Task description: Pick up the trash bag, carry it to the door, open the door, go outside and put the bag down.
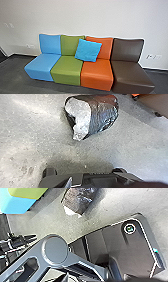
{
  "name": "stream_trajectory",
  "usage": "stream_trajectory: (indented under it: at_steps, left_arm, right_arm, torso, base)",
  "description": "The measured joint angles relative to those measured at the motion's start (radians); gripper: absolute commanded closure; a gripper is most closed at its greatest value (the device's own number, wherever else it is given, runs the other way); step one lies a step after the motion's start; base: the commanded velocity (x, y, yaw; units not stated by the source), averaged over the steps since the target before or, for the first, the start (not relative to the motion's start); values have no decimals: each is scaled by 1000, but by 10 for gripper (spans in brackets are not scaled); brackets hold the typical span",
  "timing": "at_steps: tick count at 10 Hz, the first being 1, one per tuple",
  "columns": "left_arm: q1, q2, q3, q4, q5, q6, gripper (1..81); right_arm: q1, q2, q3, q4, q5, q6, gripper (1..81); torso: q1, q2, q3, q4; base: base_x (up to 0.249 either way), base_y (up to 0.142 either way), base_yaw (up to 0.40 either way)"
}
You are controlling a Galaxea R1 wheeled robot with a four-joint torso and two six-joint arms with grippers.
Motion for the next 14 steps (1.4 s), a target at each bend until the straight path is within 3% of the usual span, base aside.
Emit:
stream_trajectory:
  at_steps: [2,6,8,14]
  left_arm:
    - [-26,28,-36,-9,45,0,10]
    - [-58,67,-45,-35,63,-1,10]
    - [-80,97,-43,-39,71,-9,10]
    - [-115,98,-48,-52,70,-14,10]
  right_arm:
    - [25,-19,10,0,-6,0,10]
    - [122,-70,60,0,-19,23,10]
    - [151,-130,100,-1,-40,29,10]
    - [336,-153,142,28,-173,31,10]
  torso:
    - [46,-74,0,0]
    - [129,-207,-7,0]
    - [169,-272,-56,0]
    - [305,-487,-243,0]
  base:
    - [0,0,0]
    - [0,0,0]
    - [0,0,0]
    - [0,0,0]
